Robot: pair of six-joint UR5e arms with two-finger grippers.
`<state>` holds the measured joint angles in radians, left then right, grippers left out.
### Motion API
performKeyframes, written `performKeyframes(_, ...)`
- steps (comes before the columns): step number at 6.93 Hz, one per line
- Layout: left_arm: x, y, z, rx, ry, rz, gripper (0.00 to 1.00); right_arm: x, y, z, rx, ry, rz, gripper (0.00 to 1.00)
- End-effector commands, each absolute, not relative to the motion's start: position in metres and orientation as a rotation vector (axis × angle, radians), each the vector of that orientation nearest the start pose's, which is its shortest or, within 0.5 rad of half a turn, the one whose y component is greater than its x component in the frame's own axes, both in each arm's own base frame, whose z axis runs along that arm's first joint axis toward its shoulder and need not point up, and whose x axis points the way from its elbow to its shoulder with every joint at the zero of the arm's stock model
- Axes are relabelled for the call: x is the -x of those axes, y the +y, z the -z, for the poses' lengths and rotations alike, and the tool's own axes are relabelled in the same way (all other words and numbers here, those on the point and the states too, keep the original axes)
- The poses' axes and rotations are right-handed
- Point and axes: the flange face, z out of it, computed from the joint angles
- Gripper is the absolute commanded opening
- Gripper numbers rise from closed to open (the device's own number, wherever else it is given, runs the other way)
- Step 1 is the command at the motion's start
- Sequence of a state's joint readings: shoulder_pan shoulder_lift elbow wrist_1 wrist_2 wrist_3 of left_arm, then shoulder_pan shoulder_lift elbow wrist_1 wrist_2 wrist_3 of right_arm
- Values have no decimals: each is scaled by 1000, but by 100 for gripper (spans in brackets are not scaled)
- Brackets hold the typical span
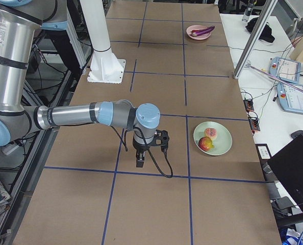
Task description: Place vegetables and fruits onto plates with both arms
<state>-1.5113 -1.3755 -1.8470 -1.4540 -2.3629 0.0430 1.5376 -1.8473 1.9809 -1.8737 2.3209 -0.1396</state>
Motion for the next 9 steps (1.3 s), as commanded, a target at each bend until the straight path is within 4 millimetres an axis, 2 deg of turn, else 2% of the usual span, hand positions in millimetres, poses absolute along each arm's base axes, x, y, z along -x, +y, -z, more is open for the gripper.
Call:
performKeyframes(1, 38, -409, -620, 39, 791, -84, 100, -54, -360, -610, 129, -759, 94, 100)
performKeyframes(9, 37, -424, -605, -1, 792, -99, 100, -53, -360, -609, 124, -766, 101, 100)
